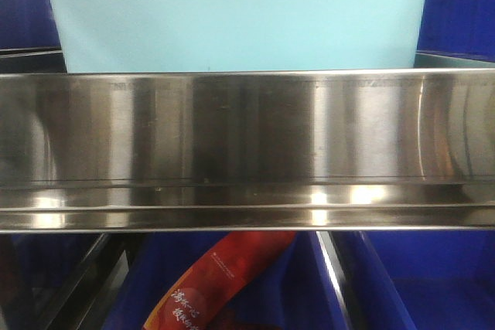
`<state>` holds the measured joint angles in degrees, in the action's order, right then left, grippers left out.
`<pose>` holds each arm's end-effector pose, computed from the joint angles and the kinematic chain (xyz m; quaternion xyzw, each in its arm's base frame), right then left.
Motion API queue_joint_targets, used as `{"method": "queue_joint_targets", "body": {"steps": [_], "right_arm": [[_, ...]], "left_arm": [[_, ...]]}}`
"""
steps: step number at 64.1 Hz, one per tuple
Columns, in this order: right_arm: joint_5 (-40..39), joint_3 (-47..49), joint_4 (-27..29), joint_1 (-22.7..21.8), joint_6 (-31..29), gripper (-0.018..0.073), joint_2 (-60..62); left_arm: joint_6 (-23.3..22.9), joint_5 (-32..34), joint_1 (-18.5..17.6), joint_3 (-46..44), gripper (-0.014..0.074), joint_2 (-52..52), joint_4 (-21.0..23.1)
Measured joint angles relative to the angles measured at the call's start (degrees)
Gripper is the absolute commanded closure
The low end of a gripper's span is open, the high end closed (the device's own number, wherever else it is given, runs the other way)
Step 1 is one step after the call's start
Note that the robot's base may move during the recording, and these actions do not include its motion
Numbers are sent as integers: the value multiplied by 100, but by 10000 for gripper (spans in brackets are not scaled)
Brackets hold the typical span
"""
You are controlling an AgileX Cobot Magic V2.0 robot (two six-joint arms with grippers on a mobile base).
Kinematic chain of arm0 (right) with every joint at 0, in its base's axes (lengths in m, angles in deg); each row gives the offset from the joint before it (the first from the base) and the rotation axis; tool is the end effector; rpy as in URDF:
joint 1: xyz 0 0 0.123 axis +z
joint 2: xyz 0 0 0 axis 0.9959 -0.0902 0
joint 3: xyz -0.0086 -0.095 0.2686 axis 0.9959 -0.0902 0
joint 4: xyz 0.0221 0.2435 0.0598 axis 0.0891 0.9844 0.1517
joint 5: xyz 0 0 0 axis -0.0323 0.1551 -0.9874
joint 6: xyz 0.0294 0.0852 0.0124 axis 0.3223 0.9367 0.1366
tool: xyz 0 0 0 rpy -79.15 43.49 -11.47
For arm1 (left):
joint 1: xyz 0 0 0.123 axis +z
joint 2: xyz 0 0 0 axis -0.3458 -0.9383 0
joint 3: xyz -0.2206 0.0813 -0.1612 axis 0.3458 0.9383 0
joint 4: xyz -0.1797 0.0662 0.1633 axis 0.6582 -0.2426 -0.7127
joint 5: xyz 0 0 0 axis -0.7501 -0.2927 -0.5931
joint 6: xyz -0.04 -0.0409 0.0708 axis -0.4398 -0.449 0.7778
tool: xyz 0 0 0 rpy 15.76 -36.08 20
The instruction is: Fetch blue bin and place on conveyor start
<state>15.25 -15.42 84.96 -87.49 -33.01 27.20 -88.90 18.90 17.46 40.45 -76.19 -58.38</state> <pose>0.1093 -0.0070 0.4133 0.0522 0.7553 0.0014 0.6533 0.1096 -0.0049 0.4014 0.0203 0.7423 -0.0110 0.6697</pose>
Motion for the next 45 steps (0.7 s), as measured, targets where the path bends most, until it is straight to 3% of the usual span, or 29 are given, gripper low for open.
{"method": "queue_joint_targets", "body": {"steps": [8,14,19,28,37,45], "right_arm": [[35,337,195,174,-61,722,-185],[49,589,316,509,-231,722,-403],[53,723,380,893,-294,722,-616],[99,956,425,1631,-331,726,-1188],[184,1265,449,2063,-331,719,-1857],[401,1728,428,2143,-111,718,-2596]], "left_arm": [[471,-403,-146,-539,707,-278,318],[924,-551,-412,-999,707,-585,829],[1113,-691,-746,-1328,707,-931,1123],[1239,-823,-1424,-1857,707,-1731,1248],[1145,-860,-1939,-2430,707,-2638,1236],[246,-899,-2254,-3044,707,-3437,631]]}}
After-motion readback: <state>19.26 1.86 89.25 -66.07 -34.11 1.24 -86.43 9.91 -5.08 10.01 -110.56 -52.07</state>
